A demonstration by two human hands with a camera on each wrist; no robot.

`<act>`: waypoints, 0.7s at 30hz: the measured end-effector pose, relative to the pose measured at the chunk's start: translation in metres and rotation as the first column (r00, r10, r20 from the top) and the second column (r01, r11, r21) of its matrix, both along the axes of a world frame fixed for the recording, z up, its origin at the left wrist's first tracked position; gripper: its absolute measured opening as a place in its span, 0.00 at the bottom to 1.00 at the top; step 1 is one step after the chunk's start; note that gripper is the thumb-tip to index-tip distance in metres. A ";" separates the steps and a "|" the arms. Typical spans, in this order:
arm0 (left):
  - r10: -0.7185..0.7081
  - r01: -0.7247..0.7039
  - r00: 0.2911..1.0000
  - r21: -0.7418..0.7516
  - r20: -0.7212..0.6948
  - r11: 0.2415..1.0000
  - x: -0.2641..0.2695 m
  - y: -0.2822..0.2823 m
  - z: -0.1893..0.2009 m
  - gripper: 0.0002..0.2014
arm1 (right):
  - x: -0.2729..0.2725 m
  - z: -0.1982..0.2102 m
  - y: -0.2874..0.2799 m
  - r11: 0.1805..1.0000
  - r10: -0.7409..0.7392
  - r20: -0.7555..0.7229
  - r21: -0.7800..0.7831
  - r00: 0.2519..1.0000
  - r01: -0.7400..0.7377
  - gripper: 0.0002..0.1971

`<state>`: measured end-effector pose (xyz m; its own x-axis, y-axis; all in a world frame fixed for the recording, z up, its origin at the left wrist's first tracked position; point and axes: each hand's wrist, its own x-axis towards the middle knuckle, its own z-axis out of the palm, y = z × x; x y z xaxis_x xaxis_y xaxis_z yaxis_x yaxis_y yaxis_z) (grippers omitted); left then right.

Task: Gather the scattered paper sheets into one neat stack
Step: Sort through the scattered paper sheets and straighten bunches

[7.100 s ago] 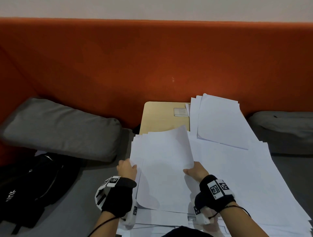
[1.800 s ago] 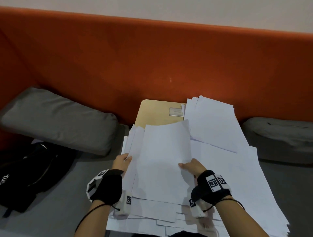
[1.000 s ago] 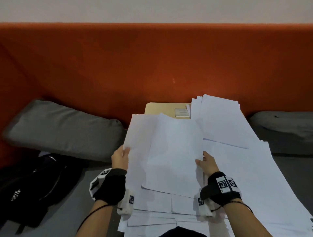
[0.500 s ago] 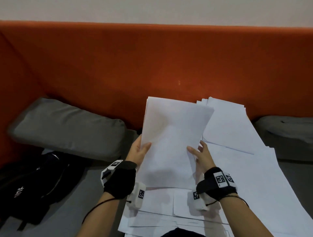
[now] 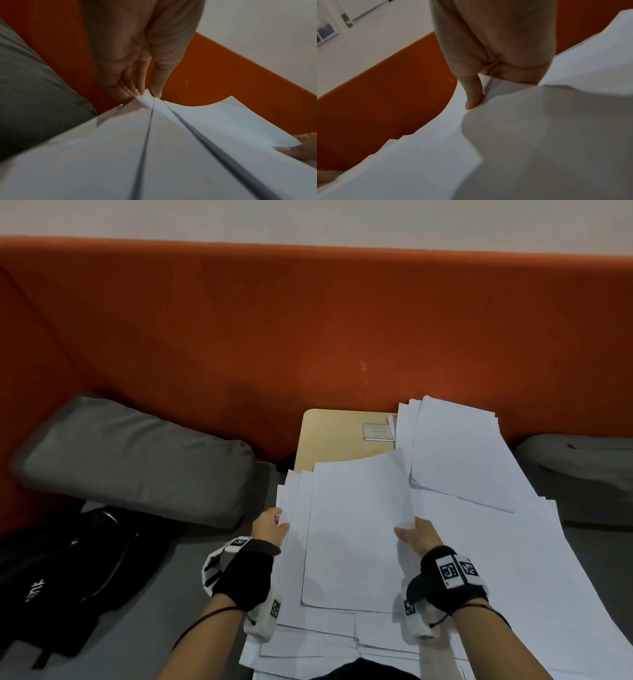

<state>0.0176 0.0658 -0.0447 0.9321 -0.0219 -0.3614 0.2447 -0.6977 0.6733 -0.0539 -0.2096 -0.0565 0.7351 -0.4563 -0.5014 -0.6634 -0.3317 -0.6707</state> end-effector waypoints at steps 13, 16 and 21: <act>-0.094 0.092 0.995 0.064 0.033 0.994 0.003 -0.017 -0.002 0.22 | -0.001 0.000 0.005 0.998 -0.060 0.016 0.029 0.998 0.060 0.17; -0.068 0.067 0.998 0.064 0.012 0.996 0.006 -0.020 -0.003 0.21 | -0.001 0.002 0.006 0.998 -0.061 0.011 0.029 0.998 0.061 0.17; -0.048 0.045 0.997 0.059 0.060 0.997 0.010 -0.019 0.001 0.14 | -0.002 0.003 0.005 0.998 -0.055 0.013 0.030 0.998 0.055 0.17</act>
